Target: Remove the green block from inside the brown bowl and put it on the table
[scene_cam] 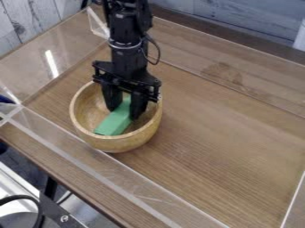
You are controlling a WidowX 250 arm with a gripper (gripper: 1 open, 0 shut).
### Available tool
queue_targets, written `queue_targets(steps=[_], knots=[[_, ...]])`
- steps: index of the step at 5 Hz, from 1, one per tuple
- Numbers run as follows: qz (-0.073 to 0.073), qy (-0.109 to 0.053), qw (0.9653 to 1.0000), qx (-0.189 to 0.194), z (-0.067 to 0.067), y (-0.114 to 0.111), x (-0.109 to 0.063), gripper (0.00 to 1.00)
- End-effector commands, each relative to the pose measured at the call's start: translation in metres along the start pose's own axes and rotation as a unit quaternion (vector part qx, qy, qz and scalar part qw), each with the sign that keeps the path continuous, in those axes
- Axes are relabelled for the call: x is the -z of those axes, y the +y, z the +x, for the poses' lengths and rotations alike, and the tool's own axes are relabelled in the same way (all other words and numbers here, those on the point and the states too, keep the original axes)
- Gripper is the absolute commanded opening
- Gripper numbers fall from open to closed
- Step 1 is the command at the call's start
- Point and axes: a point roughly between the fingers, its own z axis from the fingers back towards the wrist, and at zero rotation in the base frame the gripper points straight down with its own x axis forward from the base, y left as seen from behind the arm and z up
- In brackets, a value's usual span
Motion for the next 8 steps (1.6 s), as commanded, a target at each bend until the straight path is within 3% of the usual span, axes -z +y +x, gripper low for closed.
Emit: queue_targets(steps=[1,8], knots=[[0.002,-0.024,0.9997,0.002,0.010,0.000,-0.015,0.00],[-0.007,-0.009,0.9999,-0.008,0.010,-0.006,-0.031,0.00]])
